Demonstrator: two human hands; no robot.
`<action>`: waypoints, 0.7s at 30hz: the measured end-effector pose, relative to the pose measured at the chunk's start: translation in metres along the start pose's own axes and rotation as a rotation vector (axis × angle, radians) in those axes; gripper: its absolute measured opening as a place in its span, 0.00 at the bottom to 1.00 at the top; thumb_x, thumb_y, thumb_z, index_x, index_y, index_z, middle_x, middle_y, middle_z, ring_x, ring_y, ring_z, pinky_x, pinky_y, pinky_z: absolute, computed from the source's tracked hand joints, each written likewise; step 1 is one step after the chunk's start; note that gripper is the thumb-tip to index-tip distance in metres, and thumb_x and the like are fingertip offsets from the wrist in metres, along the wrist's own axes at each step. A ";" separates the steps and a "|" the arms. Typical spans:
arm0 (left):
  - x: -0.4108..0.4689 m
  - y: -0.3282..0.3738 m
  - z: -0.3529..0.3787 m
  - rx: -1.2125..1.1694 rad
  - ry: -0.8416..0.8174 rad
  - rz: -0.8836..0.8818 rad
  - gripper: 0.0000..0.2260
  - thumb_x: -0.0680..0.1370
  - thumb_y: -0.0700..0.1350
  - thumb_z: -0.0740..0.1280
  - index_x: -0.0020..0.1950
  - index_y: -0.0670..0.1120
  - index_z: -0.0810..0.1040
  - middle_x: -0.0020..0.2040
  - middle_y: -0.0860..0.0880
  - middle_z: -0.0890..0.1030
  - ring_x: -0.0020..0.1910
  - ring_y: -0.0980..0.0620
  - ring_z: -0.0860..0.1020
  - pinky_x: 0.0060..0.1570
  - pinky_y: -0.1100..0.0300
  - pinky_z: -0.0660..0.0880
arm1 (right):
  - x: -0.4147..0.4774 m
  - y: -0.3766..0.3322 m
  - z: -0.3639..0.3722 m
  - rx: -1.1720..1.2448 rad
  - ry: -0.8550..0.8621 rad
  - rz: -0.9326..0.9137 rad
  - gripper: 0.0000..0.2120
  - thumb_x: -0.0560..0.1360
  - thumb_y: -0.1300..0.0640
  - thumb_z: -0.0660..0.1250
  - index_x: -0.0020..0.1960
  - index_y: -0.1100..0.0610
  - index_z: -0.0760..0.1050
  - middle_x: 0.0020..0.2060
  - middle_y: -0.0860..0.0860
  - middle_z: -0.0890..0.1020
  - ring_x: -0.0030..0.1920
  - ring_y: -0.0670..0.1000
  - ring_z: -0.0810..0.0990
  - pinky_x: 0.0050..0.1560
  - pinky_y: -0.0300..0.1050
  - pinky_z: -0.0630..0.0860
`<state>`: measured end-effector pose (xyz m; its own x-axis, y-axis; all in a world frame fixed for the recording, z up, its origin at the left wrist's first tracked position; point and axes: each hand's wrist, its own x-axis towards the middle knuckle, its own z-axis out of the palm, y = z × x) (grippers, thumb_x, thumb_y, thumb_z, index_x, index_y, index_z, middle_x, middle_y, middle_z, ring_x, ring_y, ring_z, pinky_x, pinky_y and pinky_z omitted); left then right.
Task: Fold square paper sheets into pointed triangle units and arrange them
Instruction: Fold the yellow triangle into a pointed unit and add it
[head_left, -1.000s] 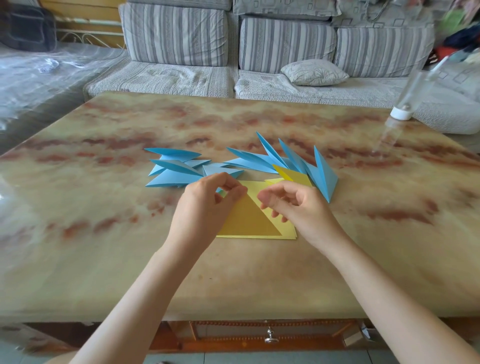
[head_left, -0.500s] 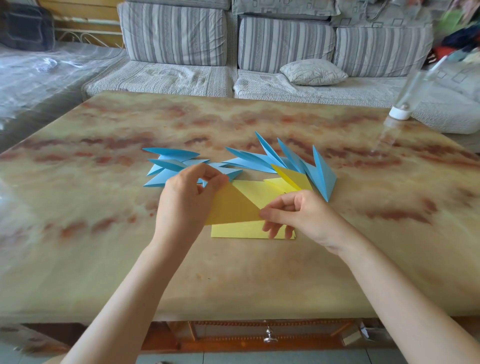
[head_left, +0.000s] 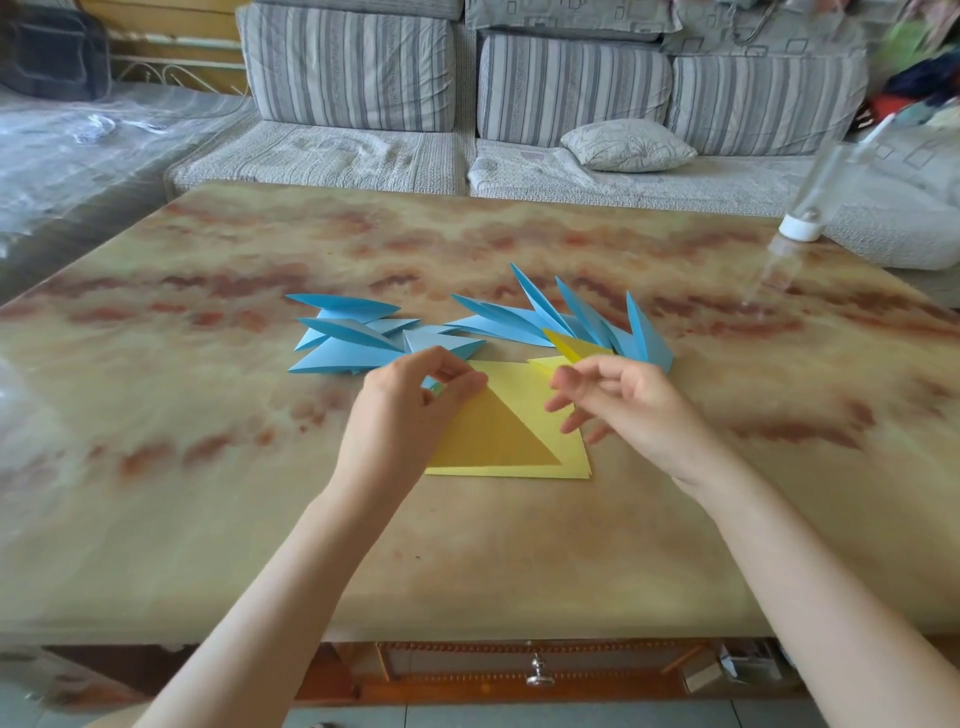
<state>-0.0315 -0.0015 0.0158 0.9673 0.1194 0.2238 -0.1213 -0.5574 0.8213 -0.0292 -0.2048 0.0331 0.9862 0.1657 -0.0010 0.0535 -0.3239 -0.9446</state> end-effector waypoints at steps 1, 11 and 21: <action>-0.001 0.001 0.004 0.006 -0.008 0.005 0.04 0.74 0.52 0.70 0.39 0.56 0.78 0.37 0.55 0.77 0.31 0.58 0.71 0.29 0.66 0.64 | 0.000 -0.001 0.005 0.006 -0.031 -0.007 0.20 0.65 0.43 0.71 0.50 0.56 0.79 0.41 0.52 0.86 0.38 0.49 0.82 0.38 0.43 0.76; -0.005 -0.005 0.007 0.160 -0.111 0.091 0.15 0.75 0.59 0.66 0.59 0.54 0.80 0.54 0.53 0.83 0.48 0.53 0.79 0.51 0.57 0.74 | 0.016 0.014 -0.023 0.173 0.385 -0.092 0.09 0.73 0.66 0.70 0.47 0.53 0.78 0.38 0.51 0.81 0.33 0.42 0.77 0.33 0.34 0.74; -0.008 -0.014 0.015 0.447 -0.427 0.241 0.26 0.73 0.57 0.70 0.70 0.58 0.70 0.72 0.62 0.67 0.71 0.64 0.63 0.63 0.66 0.63 | 0.034 0.056 -0.041 -0.057 0.746 0.019 0.08 0.74 0.63 0.70 0.53 0.60 0.76 0.41 0.55 0.82 0.25 0.43 0.78 0.31 0.38 0.76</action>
<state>-0.0344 -0.0070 -0.0051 0.9392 -0.3360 0.0707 -0.3300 -0.8262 0.4567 0.0135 -0.2558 -0.0063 0.8303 -0.5099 0.2248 0.0232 -0.3715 -0.9281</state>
